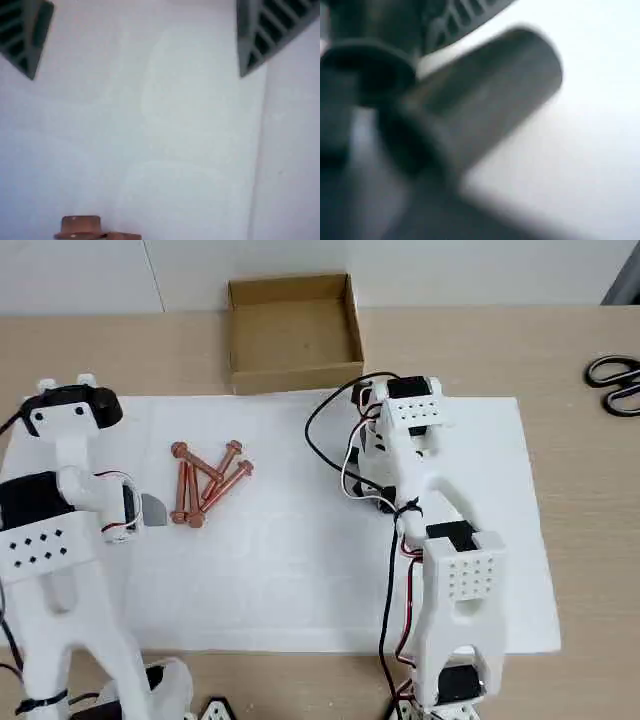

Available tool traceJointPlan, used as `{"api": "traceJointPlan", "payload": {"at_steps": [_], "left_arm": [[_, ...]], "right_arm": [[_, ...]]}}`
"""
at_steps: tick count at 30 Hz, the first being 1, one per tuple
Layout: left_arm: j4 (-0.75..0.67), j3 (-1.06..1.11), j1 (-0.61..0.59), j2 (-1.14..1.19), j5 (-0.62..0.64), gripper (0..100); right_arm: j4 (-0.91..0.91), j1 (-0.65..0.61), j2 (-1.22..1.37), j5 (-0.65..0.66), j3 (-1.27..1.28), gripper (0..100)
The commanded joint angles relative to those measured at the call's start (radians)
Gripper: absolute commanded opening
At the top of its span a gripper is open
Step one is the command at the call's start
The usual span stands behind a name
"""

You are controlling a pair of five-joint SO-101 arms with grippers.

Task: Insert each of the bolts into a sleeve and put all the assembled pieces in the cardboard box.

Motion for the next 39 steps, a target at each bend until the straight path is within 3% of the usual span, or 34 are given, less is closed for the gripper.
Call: {"api": "traceJointPlan", "payload": {"at_steps": [1,9,16,28,39], "left_arm": [[0.006,-0.036,0.002,0.000,-0.002,25],[-0.002,-0.048,0.101,0.035,-0.029,25],[-0.064,-0.225,0.124,0.404,0.035,25],[-0.025,-0.886,0.193,0.970,0.506,25],[0.000,-1.121,0.207,1.229,0.667,25]], "right_arm": [[0.054,0.001,-0.099,0.051,-0.005,0.4],[0.062,0.038,-0.286,0.095,-0.003,0.4],[0.062,0.050,-0.320,0.100,0.021,0.4],[0.058,0.050,-0.326,0.098,0.060,0.4],[0.056,0.050,-0.326,0.097,0.061,0.4]]}}
